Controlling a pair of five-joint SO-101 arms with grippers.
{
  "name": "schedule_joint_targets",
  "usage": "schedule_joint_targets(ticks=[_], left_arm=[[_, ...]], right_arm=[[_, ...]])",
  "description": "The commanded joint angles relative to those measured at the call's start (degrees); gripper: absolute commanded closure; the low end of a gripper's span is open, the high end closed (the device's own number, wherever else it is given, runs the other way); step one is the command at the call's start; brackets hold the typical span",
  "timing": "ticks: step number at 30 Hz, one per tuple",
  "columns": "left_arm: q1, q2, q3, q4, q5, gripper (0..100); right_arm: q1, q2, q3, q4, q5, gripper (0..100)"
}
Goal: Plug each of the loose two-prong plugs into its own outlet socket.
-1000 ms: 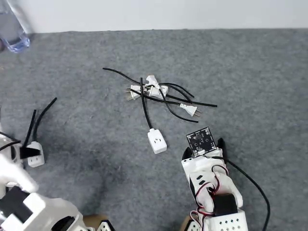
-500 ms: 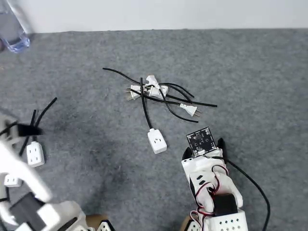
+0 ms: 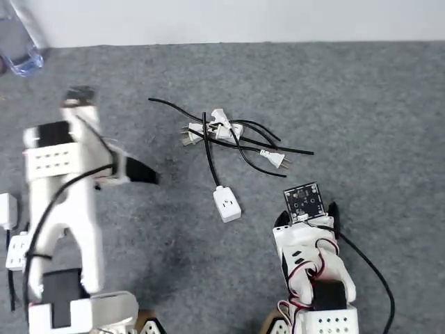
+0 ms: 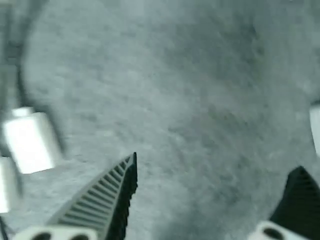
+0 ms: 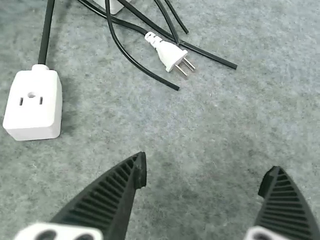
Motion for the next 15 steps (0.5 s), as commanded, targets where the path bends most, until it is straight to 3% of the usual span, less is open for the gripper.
schedule_joint_targets(ticks=[1, 6, 15], left_arm=[[6.8, 1.2, 2.4, -2.9, 0.2, 57], [15.0, 2.6, 3.9, -9.5, 0.8, 57], [24.6, 9.4, 3.8, -21.9, 18.5, 57]], right_arm=[[0.6, -0.2, 0.9, -1.2, 0.4, 64.6], [0.6, -0.2, 0.9, -1.9, 0.4, 64.7], [0.6, -0.2, 0.9, -1.9, 0.4, 64.7]])
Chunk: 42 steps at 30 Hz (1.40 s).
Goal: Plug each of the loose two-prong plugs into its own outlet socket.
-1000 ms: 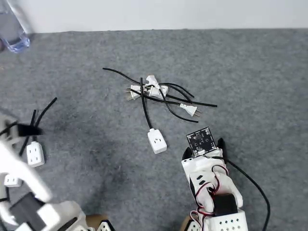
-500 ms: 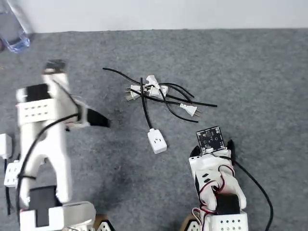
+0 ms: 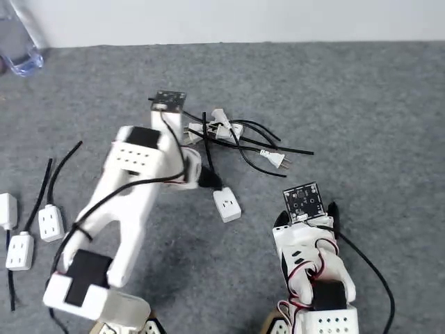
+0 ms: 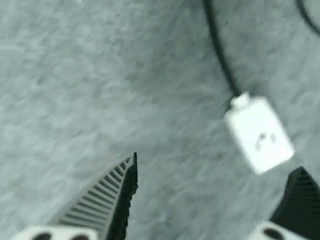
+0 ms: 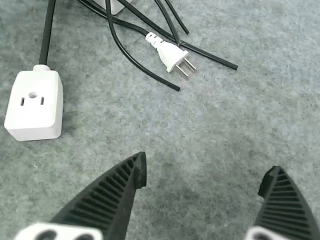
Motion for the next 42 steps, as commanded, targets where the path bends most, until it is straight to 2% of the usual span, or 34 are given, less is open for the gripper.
schedule_joint_targets(ticks=[1, 5, 9, 17, 24, 27, 31, 35, 38, 42], left_arm=[[2.3, 3.0, -0.3, -6.0, 7.1, 57], [4.7, 7.6, -0.4, -9.9, 9.5, 57], [7.4, 11.7, -2.9, -9.2, 9.6, 57], [10.7, 20.0, -7.6, -9.6, 14.8, 57], [10.5, 28.2, -17.6, -3.3, 14.6, 58], [10.5, 31.6, -21.3, 1.3, 14.5, 64], [10.7, 35.8, -25.6, 6.8, 13.7, 80], [10.6, 39.3, -29.6, 9.6, 9.8, 94], [10.8, 40.9, -31.3, 11.7, 9.0, 99], [10.3, 41.2, -32.2, 15.2, 7.6, 99]], right_arm=[[0.7, -0.2, 0.9, -1.8, 0.4, 64.7], [0.7, -0.2, 0.9, -1.8, 0.4, 64.7], [0.7, -0.2, 0.9, -1.8, 0.4, 64.7], [0.7, -0.2, 0.9, -1.9, 0.4, 64.7], [0.7, -0.2, 0.9, -1.9, 0.4, 64.8], [0.7, -0.2, 0.9, -1.9, 0.4, 64.8], [0.7, -0.2, 0.9, -1.9, 0.4, 64.8], [0.7, -0.2, 0.9, -1.9, 0.4, 64.8], [0.7, -0.2, 0.9, -1.9, 0.4, 64.8], [0.7, -0.2, 0.9, -1.9, 0.4, 64.8]])
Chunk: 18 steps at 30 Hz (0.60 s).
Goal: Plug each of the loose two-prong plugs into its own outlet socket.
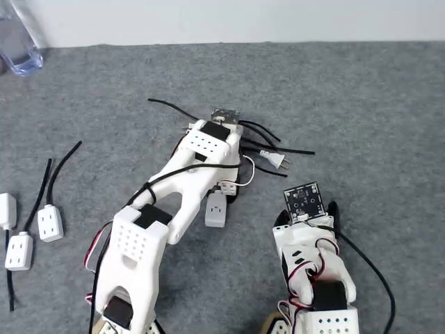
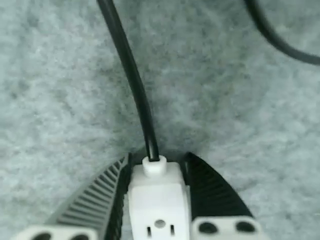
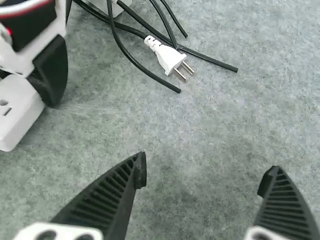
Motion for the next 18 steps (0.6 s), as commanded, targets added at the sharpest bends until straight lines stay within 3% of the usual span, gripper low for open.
schedule_joint_targets(ticks=[1, 5, 11, 18], left_arm=[[-1.4, 1.8, 0.5, 5.4, -2.7, 99], [-4.7, 1.8, 0.2, 9.1, -5.4, 99], [-15.4, -0.4, -0.7, 12.8, -12.7, 99], [-26.1, -17.4, 4.1, 12.9, -20.8, 99]], right_arm=[[0.7, -0.2, 0.9, -1.4, 0.4, 64.8], [0.7, -0.2, 0.9, -1.4, 0.4, 64.8], [0.7, -0.1, 0.9, -1.4, 0.4, 64.8], [0.7, -0.1, 0.9, -1.4, 0.4, 64.8]])
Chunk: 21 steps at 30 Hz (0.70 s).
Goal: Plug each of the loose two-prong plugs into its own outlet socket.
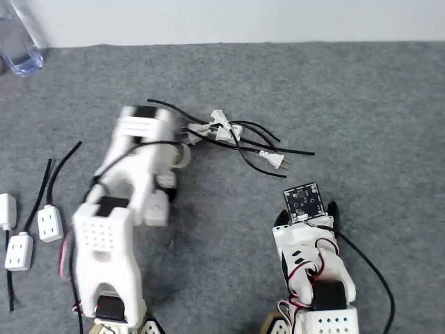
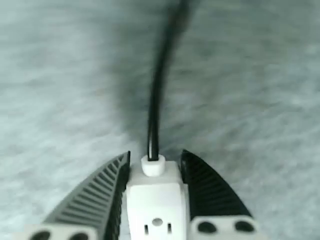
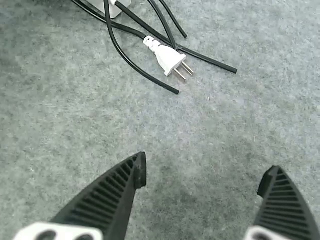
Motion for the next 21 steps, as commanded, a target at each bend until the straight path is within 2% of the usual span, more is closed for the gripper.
schedule_joint_targets(ticks=[1, 10, 17, 21], left_arm=[[-4.8, -13.4, 3.2, 2.0, -5.5, 99], [-22.5, -37.6, 11.6, 2.0, -20.7, 99], [-37.4, -39.6, 11.6, 1.4, -28.3, 99], [-44.7, -39.6, 11.7, -2.9, -34.1, 99]], right_arm=[[0.7, -0.1, 0.9, -1.4, 0.4, 64.8], [0.6, 0.0, 0.9, -1.4, 0.4, 64.8], [0.6, 0.2, 0.9, -1.4, 0.4, 64.8], [0.6, 0.2, 0.9, -1.2, 0.4, 64.8]])
